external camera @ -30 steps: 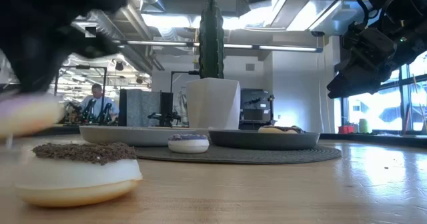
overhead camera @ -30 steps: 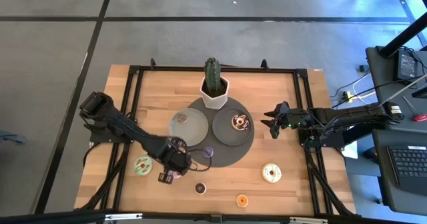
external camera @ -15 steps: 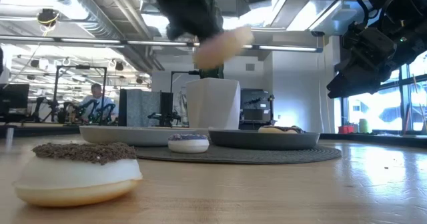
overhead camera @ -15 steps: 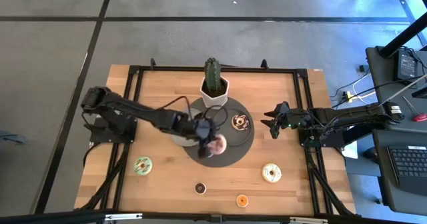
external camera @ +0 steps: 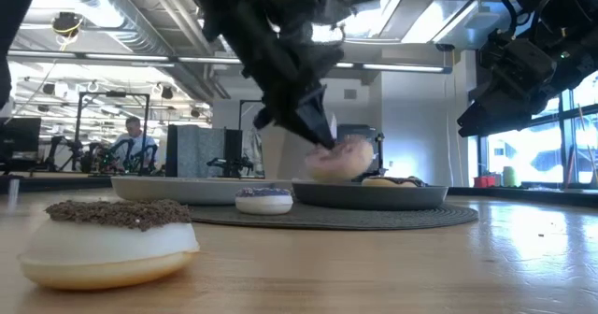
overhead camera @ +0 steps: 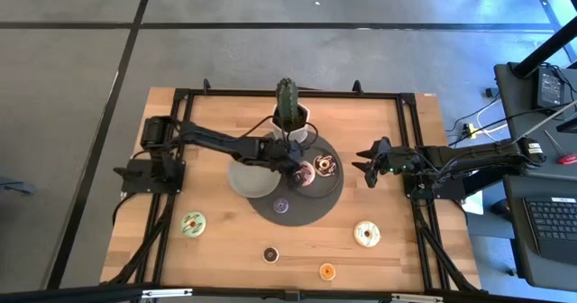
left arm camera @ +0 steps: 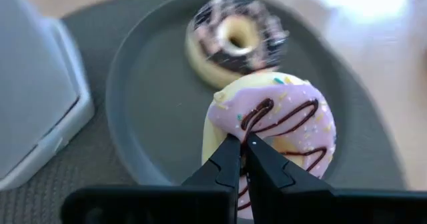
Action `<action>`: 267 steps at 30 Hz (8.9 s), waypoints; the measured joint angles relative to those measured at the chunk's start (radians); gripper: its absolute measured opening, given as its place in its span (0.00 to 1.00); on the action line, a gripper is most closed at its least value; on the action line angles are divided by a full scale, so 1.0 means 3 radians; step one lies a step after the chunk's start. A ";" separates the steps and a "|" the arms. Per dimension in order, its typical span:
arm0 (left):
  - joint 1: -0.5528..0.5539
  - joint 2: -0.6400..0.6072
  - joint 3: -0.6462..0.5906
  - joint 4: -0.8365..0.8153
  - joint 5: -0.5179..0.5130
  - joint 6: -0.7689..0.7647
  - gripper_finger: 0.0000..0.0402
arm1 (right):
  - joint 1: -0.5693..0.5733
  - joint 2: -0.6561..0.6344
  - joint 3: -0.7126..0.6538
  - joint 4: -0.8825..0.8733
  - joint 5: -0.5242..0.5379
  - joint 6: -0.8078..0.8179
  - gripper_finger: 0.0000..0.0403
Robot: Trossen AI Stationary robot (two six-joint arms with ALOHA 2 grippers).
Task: Pick & Place donuts
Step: Put the big purple donut on the dark gray plate, then put the big white donut on the dark gray plate, then put the small blue donut on the light gray plate
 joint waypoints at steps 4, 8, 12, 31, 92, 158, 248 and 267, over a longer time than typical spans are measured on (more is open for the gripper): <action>0.0093 0.0112 0.0000 0.0012 -0.0079 -0.0116 0.03 | 0.0000 0.0000 0.0000 0.0003 0.0000 -0.0001 0.52; 0.0143 0.0159 0.0000 -0.0005 -0.0089 -0.0130 0.03 | -0.0001 0.0001 0.0000 0.0002 0.0000 -0.0001 0.52; 0.0157 0.0155 0.0000 0.0003 -0.0094 -0.0126 0.05 | 0.0000 0.0000 0.0000 0.0003 0.0000 -0.0001 0.52; 0.0158 0.0138 0.0001 0.0000 -0.0328 -0.0122 0.23 | 0.0000 0.0001 0.0000 0.0001 -0.0001 0.0005 0.52; -0.0615 -0.1727 -0.1209 -0.0200 -0.1026 0.0230 0.42 | 0.2209 0.2928 0.1990 -0.1827 -0.1237 0.1674 0.52; -0.0615 -0.1723 -0.1213 -0.0207 -0.1015 0.0345 0.42 | 0.0148 0.3830 0.2846 -0.1164 -0.0436 -0.0895 0.14; -0.0685 -0.0596 -0.1209 0.0899 0.0356 0.0683 0.41 | 0.0594 0.1839 0.1375 -0.0163 0.0255 -0.0228 0.38; -0.0833 -0.0333 -0.1100 0.0767 -0.0022 0.0961 0.27 | 0.0664 0.1584 0.0985 0.0181 0.0381 -0.0161 0.38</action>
